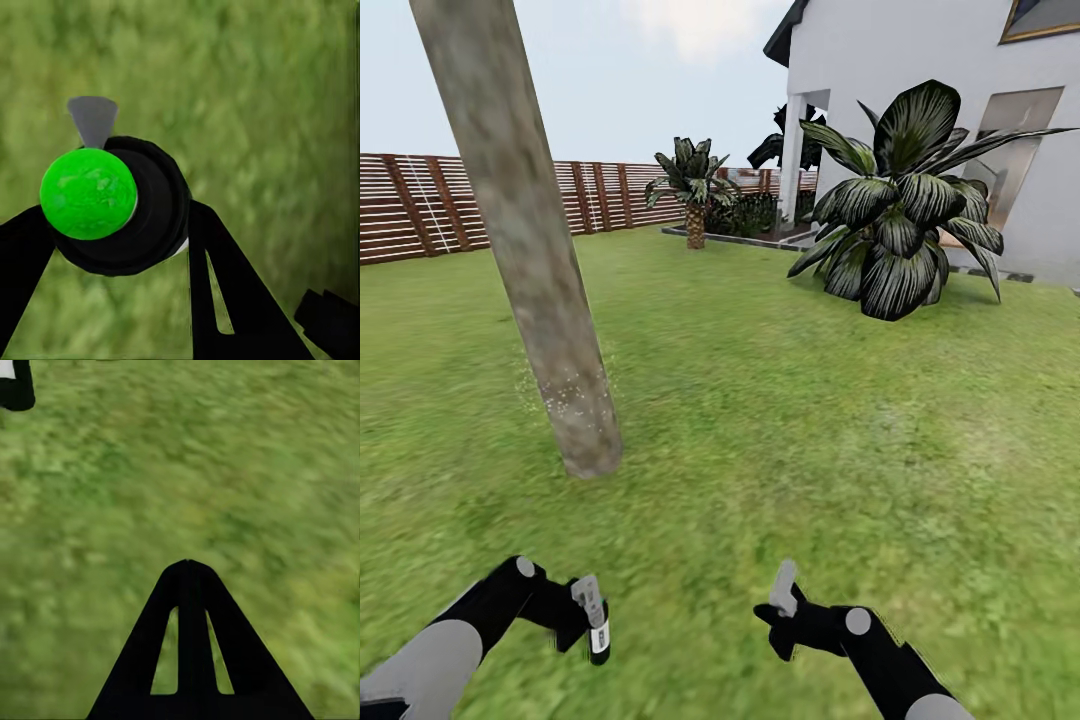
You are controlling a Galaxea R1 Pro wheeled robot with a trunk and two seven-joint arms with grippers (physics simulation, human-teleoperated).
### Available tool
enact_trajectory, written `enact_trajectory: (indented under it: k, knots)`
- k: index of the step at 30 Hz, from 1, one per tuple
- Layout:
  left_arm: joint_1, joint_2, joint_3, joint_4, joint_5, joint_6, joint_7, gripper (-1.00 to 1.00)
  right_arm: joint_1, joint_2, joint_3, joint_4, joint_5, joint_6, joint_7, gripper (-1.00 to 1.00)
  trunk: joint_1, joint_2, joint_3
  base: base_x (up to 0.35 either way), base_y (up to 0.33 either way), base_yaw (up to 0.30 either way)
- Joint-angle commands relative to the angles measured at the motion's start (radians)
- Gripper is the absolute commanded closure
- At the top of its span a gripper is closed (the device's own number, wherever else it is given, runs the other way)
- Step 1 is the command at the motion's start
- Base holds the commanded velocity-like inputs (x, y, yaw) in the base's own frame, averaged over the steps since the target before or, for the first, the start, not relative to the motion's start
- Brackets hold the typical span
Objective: In the garden, pick up the pesticide atomizer on the floor and spray pesticide onto both trees until each tree trunk is fully covered.
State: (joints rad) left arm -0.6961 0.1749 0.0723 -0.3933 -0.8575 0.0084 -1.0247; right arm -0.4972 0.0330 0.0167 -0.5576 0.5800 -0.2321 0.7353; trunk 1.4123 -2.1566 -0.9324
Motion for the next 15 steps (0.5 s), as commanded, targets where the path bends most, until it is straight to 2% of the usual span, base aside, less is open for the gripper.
enact_trajectory:
  k: [1,4,6,11,15]
  knots:
    - [0.0,-0.012,0.003,-0.001,-0.008,0.0,-0.006,1.0,-0.001,0.022,-0.001,-0.002,0.033,-0.006,0.001,1.0,0.0,0.0,-0.001,0.0,0.0,0.0]
    - [0.0,-0.046,-0.029,-0.001,-0.01,0.003,-0.006,1.0,-0.004,0.064,-0.002,-0.002,0.071,-0.006,0.014,1.0,0.0,0.0,-0.001,0.0,0.0,0.0]
    - [0.0,-0.063,-0.049,-0.001,-0.01,0.005,-0.005,1.0,-0.01,0.078,-0.002,-0.004,0.077,-0.006,0.049,1.0,0.0,0.0,-0.001,0.0,0.0,0.0]
    - [0.001,-0.112,-0.063,-0.002,-0.014,0.004,-0.003,1.0,-0.019,0.092,-0.002,-0.026,0.08,-0.006,0.121,1.0,0.0,0.0,-0.001,0.0,0.0,0.0]
    - [0.0,-0.136,-0.062,-0.008,-0.033,0.004,0.0,1.0,-0.02,0.095,-0.003,-0.041,0.078,-0.006,0.133,1.0,0.0,0.0,-0.001,0.0,0.0,0.0]
